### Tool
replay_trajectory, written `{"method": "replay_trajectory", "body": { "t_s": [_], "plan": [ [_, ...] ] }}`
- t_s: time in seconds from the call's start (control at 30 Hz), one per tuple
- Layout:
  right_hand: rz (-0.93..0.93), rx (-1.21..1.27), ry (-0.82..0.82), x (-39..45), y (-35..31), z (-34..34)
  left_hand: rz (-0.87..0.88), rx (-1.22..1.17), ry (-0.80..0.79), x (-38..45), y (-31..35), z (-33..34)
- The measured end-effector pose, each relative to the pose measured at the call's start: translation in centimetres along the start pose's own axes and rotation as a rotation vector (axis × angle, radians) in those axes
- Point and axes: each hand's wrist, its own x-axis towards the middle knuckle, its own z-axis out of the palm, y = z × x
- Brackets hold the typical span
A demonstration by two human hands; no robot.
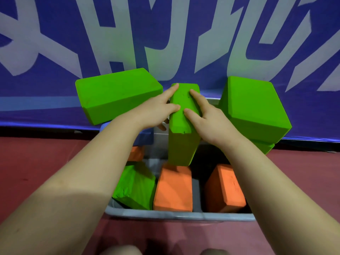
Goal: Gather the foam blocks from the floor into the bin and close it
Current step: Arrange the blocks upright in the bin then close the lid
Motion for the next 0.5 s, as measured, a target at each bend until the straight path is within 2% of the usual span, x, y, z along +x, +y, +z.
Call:
{"method": "replay_trajectory", "body": {
  "t_s": [0.27,0.5],
  "plan": [
    [0.093,-0.078,-0.111,-1.0,1.9,3.5,-0.12,0.188,-0.054,0.0,-2.1,3.0],
    [0.139,-0.144,-0.138,-5.2,3.6,2.8,-0.157,0.131,-0.153,-1.5,-3.3,7.0]
  ]
}}
